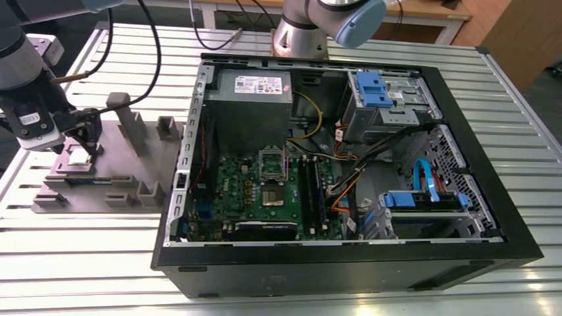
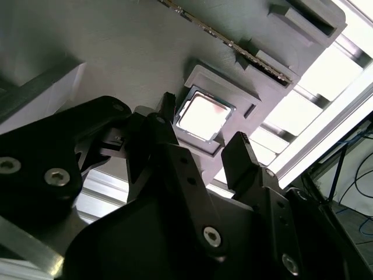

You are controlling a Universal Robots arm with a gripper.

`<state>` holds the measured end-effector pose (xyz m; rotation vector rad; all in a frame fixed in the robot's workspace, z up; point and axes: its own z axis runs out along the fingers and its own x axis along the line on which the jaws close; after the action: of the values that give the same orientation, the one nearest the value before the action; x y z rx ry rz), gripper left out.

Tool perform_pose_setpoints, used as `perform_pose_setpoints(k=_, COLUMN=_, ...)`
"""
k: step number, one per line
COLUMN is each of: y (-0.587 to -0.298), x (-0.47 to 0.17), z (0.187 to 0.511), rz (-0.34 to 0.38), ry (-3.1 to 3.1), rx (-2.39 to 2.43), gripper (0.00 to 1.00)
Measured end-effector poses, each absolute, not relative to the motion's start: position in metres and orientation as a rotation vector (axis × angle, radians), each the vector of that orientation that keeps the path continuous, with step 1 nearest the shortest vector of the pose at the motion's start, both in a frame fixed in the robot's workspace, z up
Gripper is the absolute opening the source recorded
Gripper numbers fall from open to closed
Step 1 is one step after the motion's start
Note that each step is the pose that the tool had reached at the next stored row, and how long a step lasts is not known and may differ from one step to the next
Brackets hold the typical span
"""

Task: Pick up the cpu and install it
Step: 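Pick up the cpu and move it towards the insertion slot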

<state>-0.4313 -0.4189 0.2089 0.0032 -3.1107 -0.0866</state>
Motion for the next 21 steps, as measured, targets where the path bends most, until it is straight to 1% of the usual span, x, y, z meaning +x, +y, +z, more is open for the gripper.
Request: perform_pose_setpoints(k=21, y=-0.4189, x=-0.4333, z=0.2035, rz=-0.093, ry=-3.111, rx=-0.001, gripper=0.59)
